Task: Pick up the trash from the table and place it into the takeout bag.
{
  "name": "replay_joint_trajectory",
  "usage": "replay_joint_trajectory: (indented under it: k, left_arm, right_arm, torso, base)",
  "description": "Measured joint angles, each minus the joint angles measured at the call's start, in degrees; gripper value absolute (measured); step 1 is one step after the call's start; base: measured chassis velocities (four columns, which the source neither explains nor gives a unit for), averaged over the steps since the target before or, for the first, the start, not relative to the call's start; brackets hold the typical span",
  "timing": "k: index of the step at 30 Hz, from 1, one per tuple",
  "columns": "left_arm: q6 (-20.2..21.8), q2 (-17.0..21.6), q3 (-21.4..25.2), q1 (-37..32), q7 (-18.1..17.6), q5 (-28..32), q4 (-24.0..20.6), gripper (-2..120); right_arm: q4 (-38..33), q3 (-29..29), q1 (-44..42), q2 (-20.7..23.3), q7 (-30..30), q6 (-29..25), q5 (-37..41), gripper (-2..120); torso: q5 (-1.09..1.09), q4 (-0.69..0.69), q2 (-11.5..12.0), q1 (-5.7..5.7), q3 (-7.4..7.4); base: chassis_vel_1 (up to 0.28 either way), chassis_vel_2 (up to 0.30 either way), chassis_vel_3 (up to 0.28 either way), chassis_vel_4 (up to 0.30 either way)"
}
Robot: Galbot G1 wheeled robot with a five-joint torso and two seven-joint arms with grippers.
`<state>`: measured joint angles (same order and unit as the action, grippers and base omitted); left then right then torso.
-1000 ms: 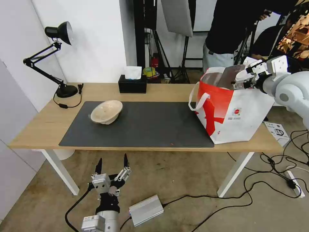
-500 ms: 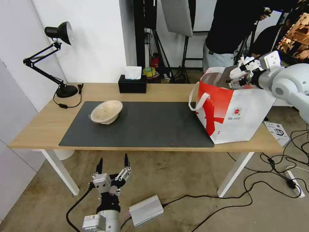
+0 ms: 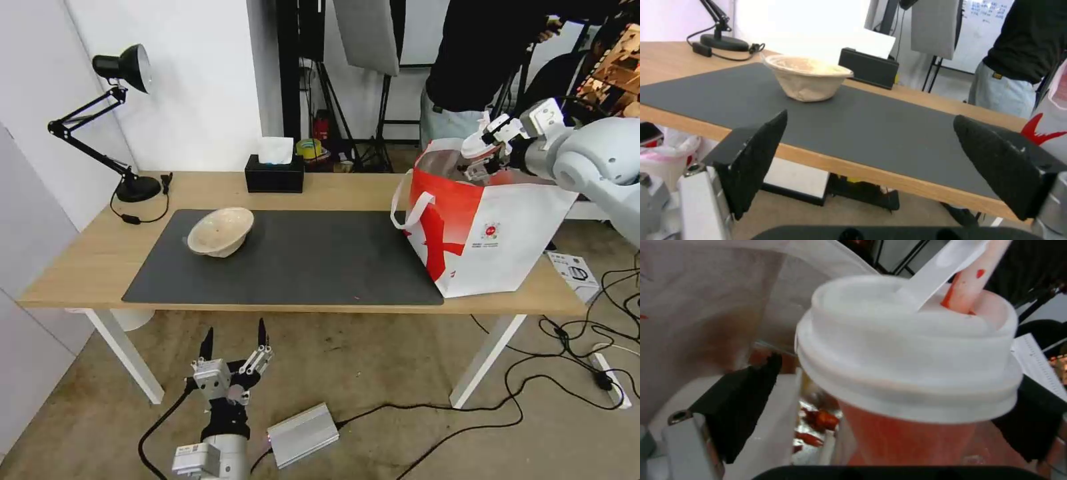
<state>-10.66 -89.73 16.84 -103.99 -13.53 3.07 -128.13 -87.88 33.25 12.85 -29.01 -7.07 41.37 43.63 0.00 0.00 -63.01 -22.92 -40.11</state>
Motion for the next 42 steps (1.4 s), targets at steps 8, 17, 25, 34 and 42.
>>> replay_joint_trajectory:
  k: [8,17,25,34,42]
  left_arm:
    - [-0.07,-0.08,0.06,-0.31,0.00,-0.04,-0.14,100]
    - [-0.27,-0.18,0.04,-0.66,0.03,-0.23,-0.56,100]
    - [-1.22,-0.44,-0.17,-1.10,0.11,-0.70,-0.69,100]
    - [-1.45,-0.41,-0.04,-1.43,0.14,-0.79,-1.21,100]
    - [-1.52,-0.44,-0.20,-1.48,0.18,-0.79,-1.31,100]
  right_arm:
    - [1.12,-0.03,0.99,0.04,-6.72,-0.08,-8.12,100]
    - [1.52,0.14,1.47,0.57,-9.34,-0.11,-12.14,100]
    - [1.93,3.18,4.71,0.67,-14.80,-0.53,-18.65,100]
    - [5.43,10.17,11.71,-0.51,-19.77,-2.38,-20.90,100]
    - [8.40,15.24,16.66,-2.16,-26.30,-5.31,-23.77,100]
  torso:
    - [0.00,0.00,0.00,0.00,0.00]
    - [0.00,0.00,-0.01,0.00,0.00]
    - [0.00,-0.01,-0.01,0.00,0.00]
    - [0.00,0.00,-0.01,0.00,0.00]
    - [0.00,0.01,-0.01,0.00,0.00]
  base:
    - [0.000,0.000,0.000,0.000]
    - [0.000,0.000,0.000,0.000]
    - [0.000,0.000,0.000,0.000]
    - [0.000,0.000,0.000,0.000]
    - [0.000,0.000,0.000,0.000]
